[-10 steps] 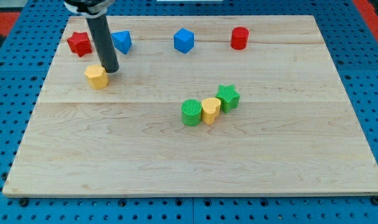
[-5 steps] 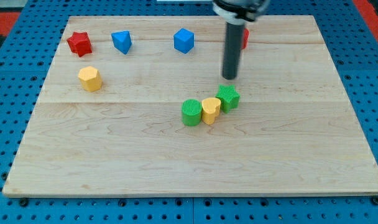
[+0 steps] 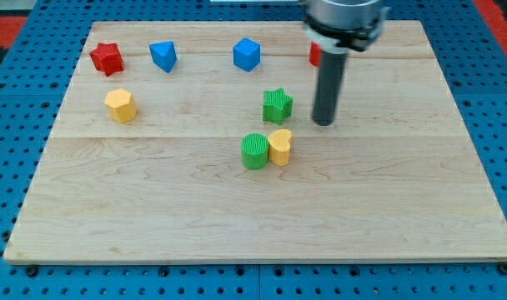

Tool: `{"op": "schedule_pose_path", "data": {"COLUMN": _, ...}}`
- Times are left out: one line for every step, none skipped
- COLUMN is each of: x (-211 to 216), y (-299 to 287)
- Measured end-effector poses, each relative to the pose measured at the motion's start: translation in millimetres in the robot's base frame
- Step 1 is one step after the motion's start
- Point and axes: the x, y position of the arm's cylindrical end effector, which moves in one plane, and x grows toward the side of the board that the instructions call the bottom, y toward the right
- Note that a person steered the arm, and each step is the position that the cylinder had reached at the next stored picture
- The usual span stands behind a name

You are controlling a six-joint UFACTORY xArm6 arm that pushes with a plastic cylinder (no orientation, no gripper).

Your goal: Place the green star horizontally to the yellow hexagon

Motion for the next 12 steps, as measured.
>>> {"op": "schedule_pose_path", "data": {"x": -4.7, "y": -56.5}}
{"op": "schedule_pose_path", "data": {"x": -6.5, "y": -108.4}}
{"op": "schedule_pose_path", "data": {"x": -22.3, "y": -51.0}}
{"op": "schedule_pose_path", "data": {"x": -70.7, "y": -44.4}}
{"op": "schedule_pose_path", "data": {"x": -69.7, "y": -107.6}}
{"op": "schedule_pose_path", "data": {"x": -43.6, "y": -129.5}}
{"op": "schedule_pose_path", "data": {"x": -45.6, "y": -75.5}}
{"op": "schedule_pose_path", "data": {"x": -4.7, "y": -54.6}}
{"op": "schedule_pose_path", "data": {"x": -10.2, "y": -80.1}}
{"op": "schedule_pose_path", "data": {"x": -26.9, "y": -117.2}}
{"op": "schedule_pose_path", "data": {"x": -18.4, "y": -77.6}}
{"op": "schedule_pose_path", "data": {"x": 0.3, "y": -100.2}}
